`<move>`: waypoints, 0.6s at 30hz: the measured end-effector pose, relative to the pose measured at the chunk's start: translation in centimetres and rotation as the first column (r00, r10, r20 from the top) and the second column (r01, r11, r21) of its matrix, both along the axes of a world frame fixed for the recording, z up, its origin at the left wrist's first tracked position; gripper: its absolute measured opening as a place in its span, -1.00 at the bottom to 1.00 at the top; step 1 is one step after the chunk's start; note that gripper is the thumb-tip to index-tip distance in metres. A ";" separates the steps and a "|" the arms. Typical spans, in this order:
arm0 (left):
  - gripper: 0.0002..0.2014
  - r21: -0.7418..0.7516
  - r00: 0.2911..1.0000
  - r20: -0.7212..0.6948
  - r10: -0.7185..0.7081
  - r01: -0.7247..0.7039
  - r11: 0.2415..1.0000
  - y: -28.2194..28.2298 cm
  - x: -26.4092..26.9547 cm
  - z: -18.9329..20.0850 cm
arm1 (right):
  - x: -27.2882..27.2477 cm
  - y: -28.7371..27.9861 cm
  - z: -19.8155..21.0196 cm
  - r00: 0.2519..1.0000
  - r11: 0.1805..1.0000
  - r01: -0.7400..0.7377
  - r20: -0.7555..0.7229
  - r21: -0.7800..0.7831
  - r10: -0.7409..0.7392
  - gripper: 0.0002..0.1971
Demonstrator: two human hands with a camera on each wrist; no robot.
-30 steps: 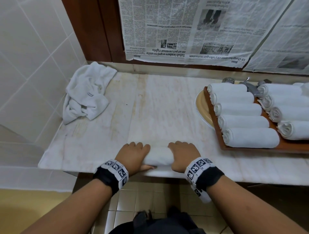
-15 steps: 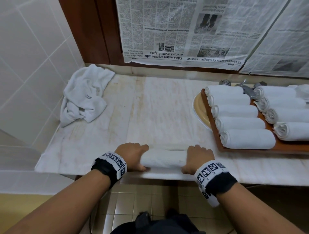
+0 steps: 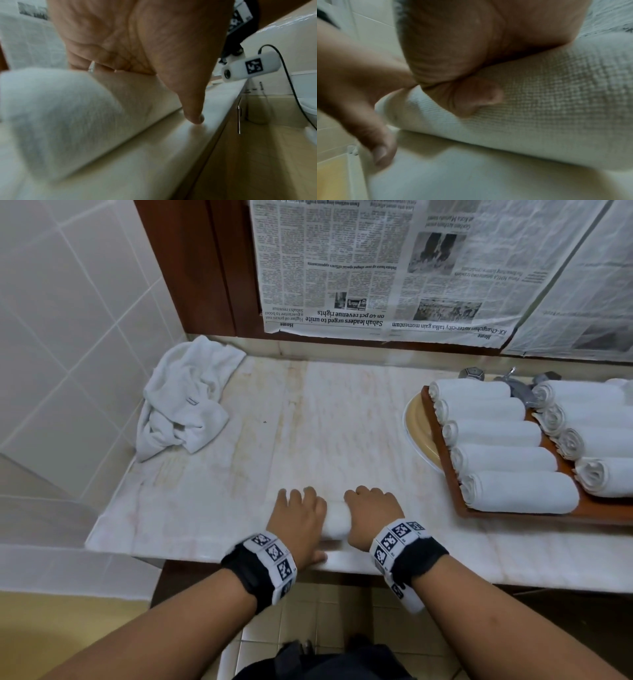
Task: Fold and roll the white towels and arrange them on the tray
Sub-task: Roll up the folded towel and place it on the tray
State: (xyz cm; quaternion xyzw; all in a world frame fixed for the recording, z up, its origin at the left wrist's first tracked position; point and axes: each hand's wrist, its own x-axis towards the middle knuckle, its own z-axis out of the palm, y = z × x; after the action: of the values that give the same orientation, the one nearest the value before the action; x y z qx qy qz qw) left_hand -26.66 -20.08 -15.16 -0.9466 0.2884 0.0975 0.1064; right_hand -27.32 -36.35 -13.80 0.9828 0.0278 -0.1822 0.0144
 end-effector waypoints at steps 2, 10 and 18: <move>0.00 -0.048 0.999 -0.051 0.012 -0.015 0.999 0.0 0.1 -0.7 | 0.7 -0.3 0.1 0.998 1.000 -0.015 -0.053 0.016 0.016 -0.57; -0.14 -0.066 0.953 -0.291 0.083 -0.106 0.992 1.5 4.5 0.0 | 2.1 -2.2 0.8 0.971 0.976 0.104 -0.232 0.192 -0.057 -0.38; -0.23 -0.035 0.968 -0.249 -0.016 0.007 0.999 1.6 4.6 -0.4 | 1.1 -4.3 0.7 0.945 0.962 0.193 -0.302 0.193 -0.129 -0.14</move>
State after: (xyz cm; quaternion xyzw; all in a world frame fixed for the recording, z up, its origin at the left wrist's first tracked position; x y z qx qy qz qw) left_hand -22.02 -18.46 -15.54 -0.9268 0.3065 0.2103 0.0540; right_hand -26.21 -40.61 -13.14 0.9405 -0.0314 -0.3189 -0.1136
